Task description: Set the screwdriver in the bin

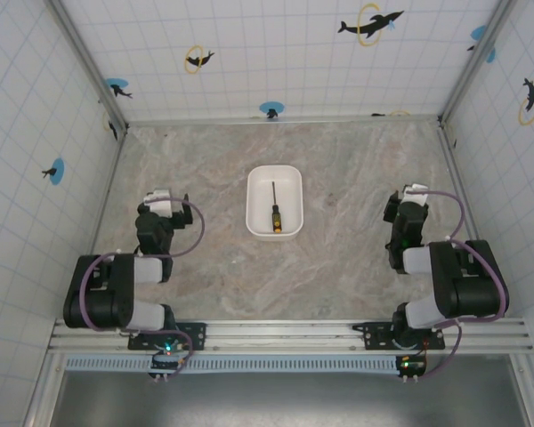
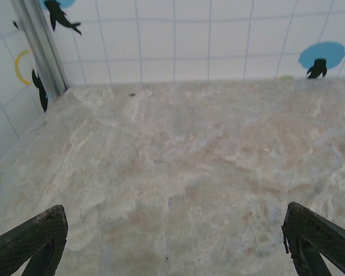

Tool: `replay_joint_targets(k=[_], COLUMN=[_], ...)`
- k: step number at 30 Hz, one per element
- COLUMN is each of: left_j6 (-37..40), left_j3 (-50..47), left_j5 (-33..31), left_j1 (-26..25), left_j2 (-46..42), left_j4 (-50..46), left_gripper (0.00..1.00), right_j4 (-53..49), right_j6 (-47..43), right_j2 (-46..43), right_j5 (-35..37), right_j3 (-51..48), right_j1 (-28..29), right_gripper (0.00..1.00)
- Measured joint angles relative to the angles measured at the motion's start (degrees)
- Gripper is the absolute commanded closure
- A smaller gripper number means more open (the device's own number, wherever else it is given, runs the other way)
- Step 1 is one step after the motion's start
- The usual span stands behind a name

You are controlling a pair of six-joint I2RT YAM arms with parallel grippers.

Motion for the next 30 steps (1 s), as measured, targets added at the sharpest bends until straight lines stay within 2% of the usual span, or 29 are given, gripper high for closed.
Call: replay_joint_targets(k=[5, 13, 18, 21, 30], left_j6=[-0.3, -0.3, -0.3, -0.4, -0.5], left_j3=[0.7, 1.1, 1.2, 1.2, 1.2], left_j5=[0.0, 0.0, 0.0, 0.0, 0.0], left_j1=[0.0, 0.0, 0.0, 0.0, 0.0], left_j2=[3.2, 4.1, 4.1, 4.1, 4.1], left_j4=[2.5, 3.3, 3.7, 3.7, 3.7], left_gripper=[0.02, 0.02, 0.02, 0.02, 0.02], right_j4=[0.0, 0.0, 0.0, 0.0, 0.0], right_j6=[0.0, -0.1, 0.0, -0.1, 0.0], right_j2=[0.0, 0.0, 0.0, 0.0, 0.0], right_j5=[0.0, 0.0, -0.2, -0.3, -0.4], right_j3=[0.0, 0.0, 0.0, 0.0, 0.0], right_j1=[0.0, 0.0, -0.2, -0.2, -0.2], right_gripper=[0.35, 0.23, 0.12, 0.01, 0.00])
